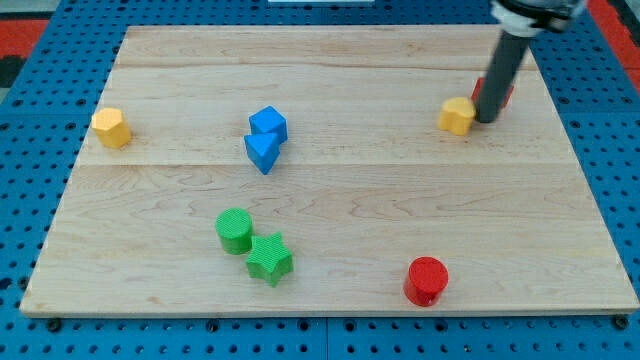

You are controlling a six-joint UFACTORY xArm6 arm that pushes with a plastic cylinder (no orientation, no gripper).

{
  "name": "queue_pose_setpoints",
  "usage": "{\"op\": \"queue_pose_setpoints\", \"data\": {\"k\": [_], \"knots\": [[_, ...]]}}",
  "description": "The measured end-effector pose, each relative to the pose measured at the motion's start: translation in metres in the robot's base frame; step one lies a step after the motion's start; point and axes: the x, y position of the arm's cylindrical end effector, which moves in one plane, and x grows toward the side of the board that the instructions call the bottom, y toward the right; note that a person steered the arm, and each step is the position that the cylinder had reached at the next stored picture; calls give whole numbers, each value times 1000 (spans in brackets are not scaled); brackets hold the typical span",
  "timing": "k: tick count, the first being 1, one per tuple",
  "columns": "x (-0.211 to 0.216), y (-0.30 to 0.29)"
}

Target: Separate yellow heart from the red star

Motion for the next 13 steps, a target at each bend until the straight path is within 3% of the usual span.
{"op": "queue_pose_setpoints", "data": {"k": [2, 6, 8, 9, 10, 11, 13], "knots": [[-6, -88], [3, -87], [13, -126], [34, -69], [66, -96], [51, -132], [-19, -189]]}}
